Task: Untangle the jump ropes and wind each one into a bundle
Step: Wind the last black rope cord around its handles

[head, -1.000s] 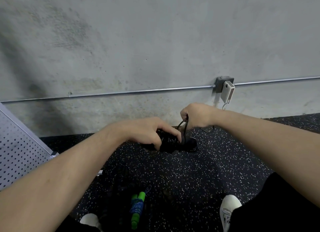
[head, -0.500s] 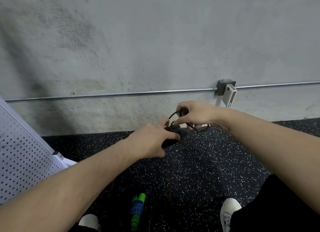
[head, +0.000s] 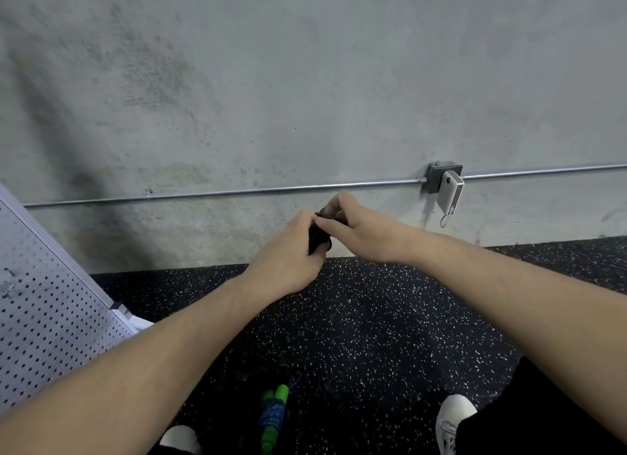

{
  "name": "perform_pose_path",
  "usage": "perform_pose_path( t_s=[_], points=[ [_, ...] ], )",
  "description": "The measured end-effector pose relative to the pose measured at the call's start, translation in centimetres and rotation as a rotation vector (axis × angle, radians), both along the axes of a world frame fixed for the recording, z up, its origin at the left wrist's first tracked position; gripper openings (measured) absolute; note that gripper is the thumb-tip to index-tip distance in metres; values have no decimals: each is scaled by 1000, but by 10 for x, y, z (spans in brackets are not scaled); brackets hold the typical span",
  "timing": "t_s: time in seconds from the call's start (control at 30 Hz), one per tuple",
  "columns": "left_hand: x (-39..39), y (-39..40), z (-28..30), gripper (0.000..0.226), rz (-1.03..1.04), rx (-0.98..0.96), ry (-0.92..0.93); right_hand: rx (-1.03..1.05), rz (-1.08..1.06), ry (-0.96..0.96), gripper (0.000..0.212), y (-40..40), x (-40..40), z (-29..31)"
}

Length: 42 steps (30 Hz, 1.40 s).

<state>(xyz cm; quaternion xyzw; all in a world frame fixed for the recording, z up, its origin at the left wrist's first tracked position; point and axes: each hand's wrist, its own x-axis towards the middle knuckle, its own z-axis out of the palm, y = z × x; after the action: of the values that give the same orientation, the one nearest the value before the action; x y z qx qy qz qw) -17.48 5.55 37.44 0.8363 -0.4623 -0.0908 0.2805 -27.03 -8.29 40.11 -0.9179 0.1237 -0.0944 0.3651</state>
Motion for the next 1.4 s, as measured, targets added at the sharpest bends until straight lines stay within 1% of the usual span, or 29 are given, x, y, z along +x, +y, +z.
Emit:
perform_pose_path(
  t_s=[0.07, 0.13, 0.17, 0.2, 0.23, 0.27, 0.33, 0.4, 0.47, 0.63, 0.7, 0.77, 0.8, 0.83, 0.87, 0.93, 0.97, 1.07, 1.1, 1.17, 1.2, 1.27, 1.3, 1.33, 1.4],
  points=[
    [2, 0, -1, 31, 15, -76, 159, -20, 20, -9, 21, 0, -3, -1],
    [2, 0, 0, 48, 34, -196, 347, -117, 27, -28, 18, 3, -4, -2],
    [3, 0, 0, 60, 55, -247, 407, -173, 30, -39, 18, 5, -4, -1],
    [3, -1, -1, 66, 75, -280, 446, -201, 36, -53, 16, 7, -4, -2],
    [4, -1, 0, 64, 87, -305, 483, -186, 48, -70, 16, 9, -4, -3],
    [5, 0, 1, 57, 100, -340, 538, -139, 52, -88, 19, 9, -3, -4],
    [7, 1, 3, 46, 131, -419, 705, 1, 17, -114, 24, 7, -2, -4],
    [10, 2, 5, 42, 144, -481, 841, 91, -48, -123, 18, 3, 0, -3],
    [10, 1, 7, 39, 117, -528, 948, 115, -94, -144, 7, -4, 2, -1],
    [7, 4, 10, 35, 3, -569, 1194, 114, -86, -273, 9, -10, -1, 2],
    [5, 6, 12, 34, -48, -594, 1271, 131, -54, -310, 6, -12, -3, 2],
    [3, 8, 14, 33, -84, -640, 1324, 89, -15, -368, 5, -16, -3, 0],
    [2, 8, 15, 29, -92, -649, 1342, 45, -1, -398, 6, -19, -4, -2],
    [0, 7, 16, 23, -91, -639, 1353, 13, 5, -422, 9, -22, -4, -4],
    [-3, 6, 17, 22, -73, -618, 1352, 3, 7, -440, 13, -23, -5, -5],
    [-6, 1, 17, 48, -5, -589, 1305, 54, 28, -468, 20, -20, -4, -6],
    [-7, -1, 16, 56, 23, -593, 1277, 91, 46, -473, 21, -18, -3, -5],
    [-9, -4, 9, 52, 60, -584, 1234, 136, 69, -409, 21, -16, -1, -5],
    [-9, -4, 7, 59, 74, -567, 1259, 143, 87, -368, 21, -19, -2, -5],
    [-7, -4, 3, 84, 84, -495, 1316, 144, 150, -322, 24, -24, -7, -5],
    [-6, -4, 2, 84, 79, -445, 1326, 134, 176, -319, 26, -25, -9, -5],
    [-6, -2, 4, 72, 73, -350, 1333, 80, 211, -316, 29, -26, -13, -5],
    [-5, -1, 3, 72, 69, -317, 1342, 41, 230, -313, 29, -26, -14, -5],
    [-3, -1, 2, 71, 62, -299, 1341, 19, 242, -301, 30, -26, -15, -6],
    [-1, -1, 1, 62, 55, -314, 1311, 49, 235, -279, 30, -26, -16, -6]
  ],
)
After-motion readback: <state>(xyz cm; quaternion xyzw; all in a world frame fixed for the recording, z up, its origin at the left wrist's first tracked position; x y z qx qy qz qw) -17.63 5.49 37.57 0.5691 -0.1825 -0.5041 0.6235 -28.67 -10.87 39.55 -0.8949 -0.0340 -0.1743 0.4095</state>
